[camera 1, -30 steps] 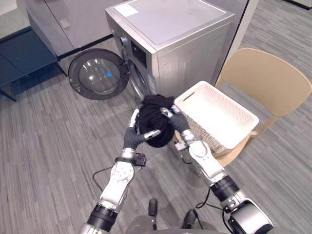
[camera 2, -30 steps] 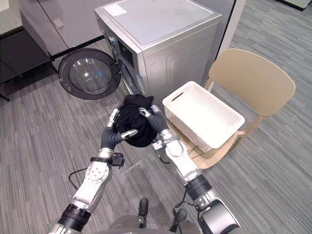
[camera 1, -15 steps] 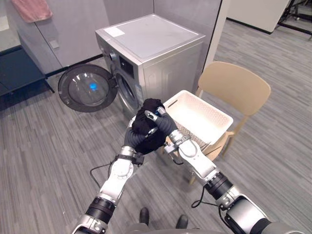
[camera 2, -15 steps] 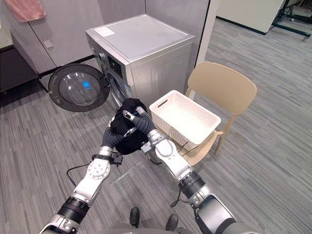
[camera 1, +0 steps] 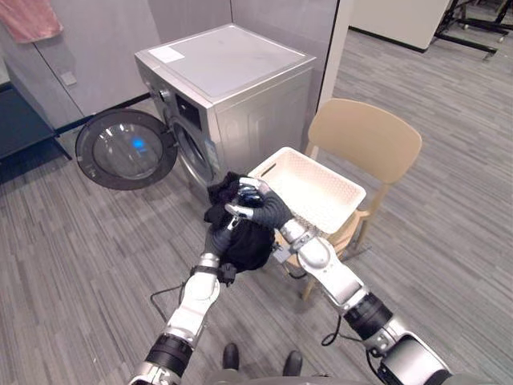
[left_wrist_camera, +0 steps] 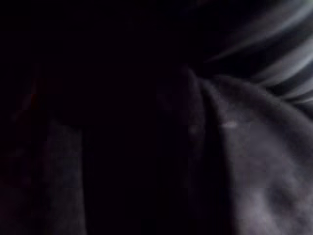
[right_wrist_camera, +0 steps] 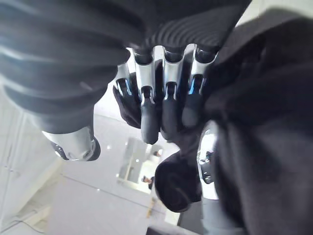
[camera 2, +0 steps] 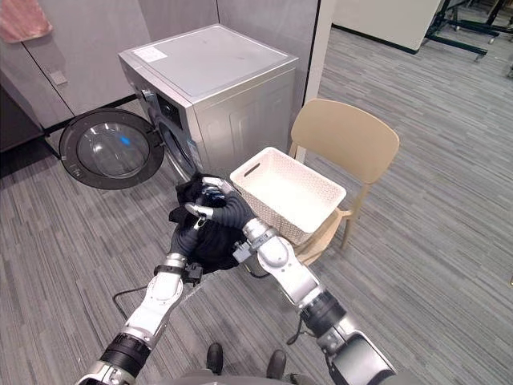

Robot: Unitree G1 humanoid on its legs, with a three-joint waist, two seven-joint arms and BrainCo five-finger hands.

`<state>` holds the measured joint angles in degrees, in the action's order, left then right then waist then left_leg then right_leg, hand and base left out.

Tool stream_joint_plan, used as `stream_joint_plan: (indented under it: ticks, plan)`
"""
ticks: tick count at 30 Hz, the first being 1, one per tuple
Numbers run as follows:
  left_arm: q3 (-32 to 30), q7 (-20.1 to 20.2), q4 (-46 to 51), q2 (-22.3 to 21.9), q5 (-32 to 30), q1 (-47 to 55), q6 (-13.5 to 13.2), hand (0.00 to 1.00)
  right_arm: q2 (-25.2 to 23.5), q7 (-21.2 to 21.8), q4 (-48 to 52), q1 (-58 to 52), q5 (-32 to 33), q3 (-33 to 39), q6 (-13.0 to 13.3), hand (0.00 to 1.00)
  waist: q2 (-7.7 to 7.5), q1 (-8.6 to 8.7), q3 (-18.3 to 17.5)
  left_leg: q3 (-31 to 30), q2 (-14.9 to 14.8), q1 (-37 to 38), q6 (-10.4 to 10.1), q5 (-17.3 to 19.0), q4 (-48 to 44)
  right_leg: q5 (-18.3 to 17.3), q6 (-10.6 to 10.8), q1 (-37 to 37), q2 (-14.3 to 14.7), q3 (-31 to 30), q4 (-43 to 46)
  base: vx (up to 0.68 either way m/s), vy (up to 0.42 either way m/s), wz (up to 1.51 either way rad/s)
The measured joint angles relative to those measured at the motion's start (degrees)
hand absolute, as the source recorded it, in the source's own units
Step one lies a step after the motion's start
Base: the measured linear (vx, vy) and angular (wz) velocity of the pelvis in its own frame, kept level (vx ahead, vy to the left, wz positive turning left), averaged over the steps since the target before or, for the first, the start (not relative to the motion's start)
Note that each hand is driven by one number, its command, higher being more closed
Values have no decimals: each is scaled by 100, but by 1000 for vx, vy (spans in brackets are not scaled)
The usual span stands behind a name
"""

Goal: Pick up the laundry basket with both hands and put the clothes into the washing machine.

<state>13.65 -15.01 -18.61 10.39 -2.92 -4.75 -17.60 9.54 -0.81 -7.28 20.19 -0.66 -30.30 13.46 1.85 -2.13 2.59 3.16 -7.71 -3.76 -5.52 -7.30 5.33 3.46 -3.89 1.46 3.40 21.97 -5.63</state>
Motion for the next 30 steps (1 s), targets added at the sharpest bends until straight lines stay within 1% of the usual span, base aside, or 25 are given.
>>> stream_joint_plan:
  ticks: [1, 3, 5, 6, 8, 9, 10, 13, 15, 16, 17, 18, 19, 20, 21, 22, 23, 24, 25, 26, 27, 28, 29, 30]
  plan:
    - [-134, -3, 0, -30, 3, 146, 9, 100, 49, -1, 20, -281, -199, 136, 32, 0, -1, 2, -1, 0, 11, 15, -5, 4, 0, 4, -6, -17, -9, -3, 1, 70, 77, 2]
    - [-309, 2, -2, -75, 5, 315, 47, 100, 127, -1, 19, -629, -351, 333, 78, 0, -1, 0, -1, -1, 28, 17, -6, 5, -1, 4, -6, -22, -24, -13, 1, 61, 87, 0]
    - [-620, 7, -102, -80, 74, 635, 103, 100, 241, 56, -188, -1163, -552, 674, 132, 0, -2, 11, 0, 0, 64, 56, -8, 7, 2, 3, -3, -65, -57, -15, 2, 41, 89, 1]
    - [-670, 13, -157, -81, 79, 665, 103, 100, 243, 66, -261, -1242, -569, 730, 143, 0, -3, 16, 0, 0, 68, 74, -8, 8, 2, 0, 3, -82, -62, -16, 2, 16, 62, 2]
    - [-1021, 72, -522, -79, 163, 913, 123, 100, 279, 112, -1002, -1711, -864, 933, 140, 0, -26, 73, -4, -1, 81, 204, -40, 42, 4, -55, 87, -208, -78, -15, 1, -1, 84, 3]
    - [-1094, 107, -598, -79, 212, 958, 123, 100, 279, 117, -1159, -1796, -947, 960, 136, 0, -30, 77, -5, 0, 81, 211, -39, 49, 5, -66, 102, -214, -79, -17, 0, -29, 76, 0]
    - [-1243, 127, -773, -75, 292, 1048, 145, 100, 280, 121, -1540, -1925, -1175, 974, 119, 0, -43, 108, 0, 0, 83, 207, -35, 51, 8, -74, 112, -207, -83, -19, -1, -34, 48, -1]
    - [-1456, 129, -1437, -78, 327, 1094, 194, 100, 250, 98, -2430, -2156, -1545, 1055, 76, 0, -47, 128, 19, -17, 82, 120, -45, 86, 40, -88, 129, -174, -81, 32, -2, -62, 54, 11]
    - [-1464, 133, -1927, -117, 228, 1094, 252, 100, 91, 33, -3182, -2240, -1756, 1410, 13, 0, -42, 131, 66, -166, 89, -74, -45, 86, -4, -133, 111, -89, -81, 198, -1, -78, 58, 36]
    - [-1466, 139, -2052, -144, 227, 1091, 277, 100, 54, -25, -3377, -2239, -1756, 1516, -37, 0, -35, 131, 100, -211, 90, -194, -41, 91, -73, -150, 122, -59, -85, 291, 1, -78, 46, 63]
    - [-1498, 148, -2237, -219, 230, 1085, 302, 100, 11, -75, -3659, -2219, -1743, 1724, -88, 0, -19, 126, 188, -321, 102, -454, 21, 133, -309, -182, 129, 26, -109, 483, 62, -68, 26, 58]
    - [-1541, 161, -2280, -263, 232, 1089, 332, 100, 5, -101, -3738, -2211, -1736, 1798, -112, 0, -6, 125, 234, -330, 104, -537, 58, 159, -392, -198, 125, 49, -122, 560, 88, -81, 30, 89]
    - [-1607, 190, -2436, -369, 238, 1087, 383, 100, 4, -220, -3929, -2211, -1674, 1977, -161, 0, 43, 130, 313, -316, 114, -745, 230, 274, -526, -269, 167, 104, -178, 832, 153, -41, 44, 81]
    - [-1607, 221, -2491, -383, 247, 1092, 407, 100, -7, -264, -4012, -2212, -1634, 2057, -190, 0, 21, 128, 340, -201, 135, -796, 401, 391, -523, -274, 176, 115, -251, 991, 142, -18, 86, 125]
    - [-1605, 250, -2572, -419, 259, 1092, 450, 100, -40, -333, -4106, -2202, -1525, 2255, -279, 0, -69, 124, 402, 411, 179, -916, 570, 473, -686, -301, 198, 226, -503, 1223, 205, 31, 99, 108]
    - [-1606, 254, -2628, -460, 274, 1097, 464, 100, -30, -406, -4109, -2200, -1428, 2328, -285, 0, -62, 114, 425, 867, 178, -1001, 571, 477, -821, -311, 211, 294, -622, 1338, 262, 94, 141, 107]
    - [-1606, 255, -2689, -491, 295, 1114, 484, 100, -2, -442, -4119, -2184, -1345, 2381, -287, 0, -29, 108, 449, 1175, 172, -978, 568, 483, -892, -328, 240, 301, -671, 1435, 281, 154, 175, 80]
    - [-1608, 259, -2753, -517, 332, 1194, 493, 100, 21, -469, -4133, -2154, -1279, 2503, -295, 0, 60, 104, 473, 1325, 152, -870, 554, 491, -934, -372, 307, 296, -658, 1514, 368, 171, 194, 58]
    - [-1614, 260, -2771, -520, 337, 1231, 493, 100, 22, -491, -4136, -2141, -1220, 2530, -305, 0, 130, 95, 466, 1317, 142, -781, 538, 518, -912, -388, 329, 284, -640, 1562, 415, 191, 201, 58]
    - [-1668, 268, -2891, -483, 340, 1229, 499, 100, -43, -554, -4198, -2058, -1104, 2616, -348, 0, 103, 91, 482, 1300, 170, -734, 508, 552, -815, -454, 449, 269, -732, 1623, 548, 137, 138, 36]
    - [-1679, 270, -2951, -469, 341, 1255, 503, 100, -95, -566, -4207, -2050, -1072, 2658, -357, 0, 70, 68, 503, 1273, 194, -732, 522, 581, -862, -492, 471, 262, -795, 1673, 663, 148, 143, 42]
    - [-1721, 289, -3064, -473, 340, 1261, 521, 100, -170, -567, -4259, -2005, -1004, 2722, -367, 0, 24, 19, 522, 1236, 256, -726, 572, 732, -982, -646, 610, 254, -940, 1737, 899, 137, 139, 32]
    - [-1735, 362, -3153, -487, 340, 1266, 565, 100, -240, -568, -4323, -1971, -921, 2765, -388, 0, -21, -20, 549, 1195, 307, -714, 588, 990, -1210, -964, 791, 303, -1209, 1760, 1472, 181, 188, 31]
    - [-1736, 390, -3150, -483, 340, 1291, 588, 100, -272, -565, -4324, -1993, -892, 2749, -389, 0, -92, -39, 541, 1157, 384, -715, 637, 1173, -1407, -1181, 829, 392, -1481, 1736, 2018, 171, 174, 36]
